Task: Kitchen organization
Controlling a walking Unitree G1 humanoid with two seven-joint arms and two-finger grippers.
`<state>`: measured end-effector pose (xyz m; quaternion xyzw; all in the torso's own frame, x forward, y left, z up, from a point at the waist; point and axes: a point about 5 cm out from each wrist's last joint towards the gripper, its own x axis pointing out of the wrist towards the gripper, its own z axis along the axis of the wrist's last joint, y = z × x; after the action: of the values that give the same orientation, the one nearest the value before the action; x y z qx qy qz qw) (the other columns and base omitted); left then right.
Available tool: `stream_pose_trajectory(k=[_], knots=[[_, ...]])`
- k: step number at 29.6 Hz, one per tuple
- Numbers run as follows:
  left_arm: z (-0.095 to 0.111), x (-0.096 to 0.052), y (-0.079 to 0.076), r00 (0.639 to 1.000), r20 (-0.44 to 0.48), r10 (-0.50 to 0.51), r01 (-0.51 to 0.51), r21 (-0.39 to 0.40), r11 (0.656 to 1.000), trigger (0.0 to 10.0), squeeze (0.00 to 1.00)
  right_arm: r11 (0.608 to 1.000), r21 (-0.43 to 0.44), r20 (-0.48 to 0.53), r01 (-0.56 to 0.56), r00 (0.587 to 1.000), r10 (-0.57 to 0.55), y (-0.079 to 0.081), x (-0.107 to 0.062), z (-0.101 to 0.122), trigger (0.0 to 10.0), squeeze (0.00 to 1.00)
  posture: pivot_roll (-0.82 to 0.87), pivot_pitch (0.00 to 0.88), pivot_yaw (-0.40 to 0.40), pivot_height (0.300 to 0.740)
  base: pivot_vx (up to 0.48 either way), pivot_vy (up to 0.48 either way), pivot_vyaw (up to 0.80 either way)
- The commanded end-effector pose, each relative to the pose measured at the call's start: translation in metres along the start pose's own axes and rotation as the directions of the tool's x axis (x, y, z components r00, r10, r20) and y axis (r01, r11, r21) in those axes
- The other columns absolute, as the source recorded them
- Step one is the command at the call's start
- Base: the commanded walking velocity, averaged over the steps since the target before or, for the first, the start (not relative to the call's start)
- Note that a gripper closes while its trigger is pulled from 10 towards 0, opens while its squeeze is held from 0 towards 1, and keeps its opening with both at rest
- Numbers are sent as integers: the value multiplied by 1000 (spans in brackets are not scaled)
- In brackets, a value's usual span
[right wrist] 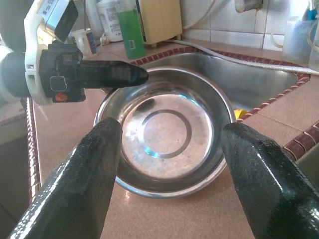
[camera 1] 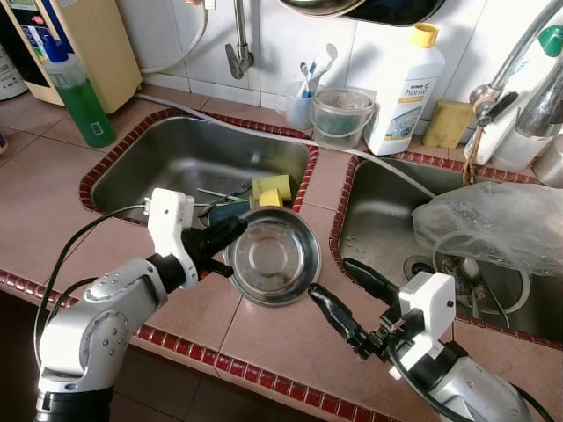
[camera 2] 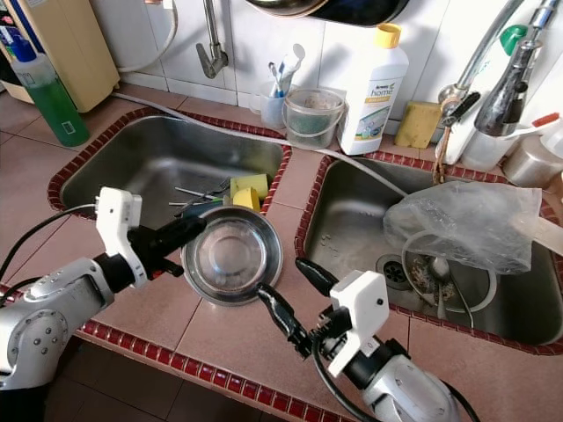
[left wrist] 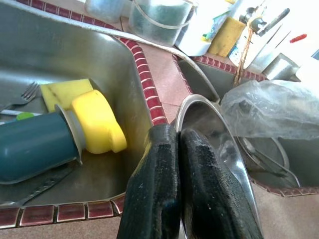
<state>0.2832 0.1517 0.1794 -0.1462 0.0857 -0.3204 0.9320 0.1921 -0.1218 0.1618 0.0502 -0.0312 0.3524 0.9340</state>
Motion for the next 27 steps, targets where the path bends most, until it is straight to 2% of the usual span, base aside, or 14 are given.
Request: stream_pose_trajectory(k=[1, 7, 17, 24, 27], knots=[[1, -1, 3, 1000, -1, 24, -24, -21, 999, 0, 0, 1000, 4, -2, 3, 1000, -3, 0, 1, -1, 10000, 0, -61, 158, 14, 740, 0, 0, 0], [5, 1, 5, 999, 38, 32, -29, -87, 996, 0, 0, 1000, 6, 4, 2, 1000, -2, 0, 3, -1, 10000, 0, -60, 156, 12, 740, 0, 0, 0], [10, 3, 4, 997, 71, 20, -9, -148, 989, 0, 0, 1000, 5, 6, 0, 1000, 0, 0, 4, -2, 10000, 0, -65, 146, 12, 740, 0, 0, 0], [14, 5, 7, 993, 106, 49, -26, -206, 978, 0, 0, 1000, 7, 12, 1, 1000, -1, 0, 5, -2, 10000, 0, -68, 137, 15, 740, 0, 0, 0], [16, 6, 11, 989, 123, 79, -52, -206, 977, 0, 0, 1000, 9, 26, 16, 1000, -16, -1, 7, -1, 10000, 0, -68, 134, 15, 740, 0, 0, 0]])
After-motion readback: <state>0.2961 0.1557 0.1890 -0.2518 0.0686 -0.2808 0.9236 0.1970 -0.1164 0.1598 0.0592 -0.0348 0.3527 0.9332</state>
